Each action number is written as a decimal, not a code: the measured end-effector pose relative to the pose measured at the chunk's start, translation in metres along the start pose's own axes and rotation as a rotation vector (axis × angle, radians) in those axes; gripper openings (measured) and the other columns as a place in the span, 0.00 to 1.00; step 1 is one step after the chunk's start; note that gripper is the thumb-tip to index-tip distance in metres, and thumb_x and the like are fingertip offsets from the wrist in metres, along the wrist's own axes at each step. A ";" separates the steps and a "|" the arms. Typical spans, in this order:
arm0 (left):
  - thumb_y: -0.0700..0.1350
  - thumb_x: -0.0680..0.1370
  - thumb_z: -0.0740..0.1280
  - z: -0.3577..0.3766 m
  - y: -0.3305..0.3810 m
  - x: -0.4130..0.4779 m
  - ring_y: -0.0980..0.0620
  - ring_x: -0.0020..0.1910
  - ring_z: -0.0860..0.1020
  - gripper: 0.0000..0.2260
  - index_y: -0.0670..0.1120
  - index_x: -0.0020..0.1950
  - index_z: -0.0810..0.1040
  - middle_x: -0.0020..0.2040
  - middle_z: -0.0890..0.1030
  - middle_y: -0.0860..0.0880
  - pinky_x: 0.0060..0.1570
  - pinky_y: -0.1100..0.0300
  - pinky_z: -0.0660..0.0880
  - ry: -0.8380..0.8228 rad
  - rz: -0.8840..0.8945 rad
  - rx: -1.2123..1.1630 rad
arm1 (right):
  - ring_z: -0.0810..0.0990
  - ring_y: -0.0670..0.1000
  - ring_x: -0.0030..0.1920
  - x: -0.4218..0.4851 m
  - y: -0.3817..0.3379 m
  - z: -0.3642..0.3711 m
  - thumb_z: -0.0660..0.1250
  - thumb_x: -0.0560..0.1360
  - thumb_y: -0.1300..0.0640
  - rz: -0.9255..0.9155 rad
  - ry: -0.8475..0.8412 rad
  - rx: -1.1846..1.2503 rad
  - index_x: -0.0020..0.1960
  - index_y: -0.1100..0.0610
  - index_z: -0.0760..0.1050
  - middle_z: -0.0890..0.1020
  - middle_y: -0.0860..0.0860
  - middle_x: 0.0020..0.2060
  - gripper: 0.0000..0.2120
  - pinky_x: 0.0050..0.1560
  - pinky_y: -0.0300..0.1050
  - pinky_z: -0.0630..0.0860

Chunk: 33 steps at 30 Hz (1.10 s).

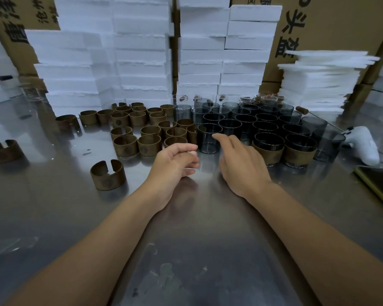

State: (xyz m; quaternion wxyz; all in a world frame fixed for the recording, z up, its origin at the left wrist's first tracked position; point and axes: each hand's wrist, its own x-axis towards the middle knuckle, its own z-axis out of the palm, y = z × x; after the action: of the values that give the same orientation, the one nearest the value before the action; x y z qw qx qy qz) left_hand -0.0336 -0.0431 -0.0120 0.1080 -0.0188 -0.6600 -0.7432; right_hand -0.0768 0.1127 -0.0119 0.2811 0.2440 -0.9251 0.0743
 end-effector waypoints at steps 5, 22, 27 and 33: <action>0.35 0.79 0.63 0.002 0.000 0.002 0.55 0.36 0.78 0.08 0.45 0.52 0.77 0.37 0.80 0.49 0.41 0.64 0.76 0.013 -0.011 0.090 | 0.78 0.58 0.53 0.015 0.000 0.013 0.59 0.78 0.58 0.146 -0.043 -0.055 0.76 0.53 0.53 0.75 0.55 0.57 0.29 0.39 0.46 0.62; 0.36 0.78 0.63 0.002 0.000 0.010 0.58 0.35 0.79 0.09 0.50 0.49 0.78 0.39 0.82 0.49 0.40 0.64 0.77 0.002 0.072 0.169 | 0.68 0.48 0.50 0.011 -0.015 0.020 0.71 0.72 0.48 0.352 -0.002 0.634 0.52 0.51 0.59 0.69 0.51 0.57 0.21 0.41 0.41 0.62; 0.34 0.77 0.64 0.007 0.006 0.005 0.62 0.37 0.77 0.11 0.52 0.46 0.76 0.41 0.78 0.50 0.43 0.66 0.76 0.100 0.281 0.281 | 0.72 0.50 0.58 0.016 -0.016 0.021 0.77 0.67 0.48 0.385 0.003 0.718 0.65 0.52 0.61 0.72 0.51 0.59 0.35 0.49 0.36 0.66; 0.40 0.74 0.64 0.012 0.010 -0.006 0.61 0.51 0.74 0.08 0.47 0.52 0.77 0.49 0.76 0.59 0.52 0.73 0.68 0.156 0.614 0.558 | 0.77 0.35 0.41 0.014 -0.024 0.016 0.78 0.64 0.52 0.452 -0.025 0.950 0.52 0.46 0.76 0.79 0.38 0.40 0.19 0.36 0.21 0.67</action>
State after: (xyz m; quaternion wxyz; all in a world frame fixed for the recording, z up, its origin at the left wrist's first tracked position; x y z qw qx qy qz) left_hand -0.0268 -0.0320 -0.0016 0.3753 -0.1283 -0.7896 -0.4682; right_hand -0.0832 0.0818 -0.0177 0.1056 0.1400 -0.8223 0.5413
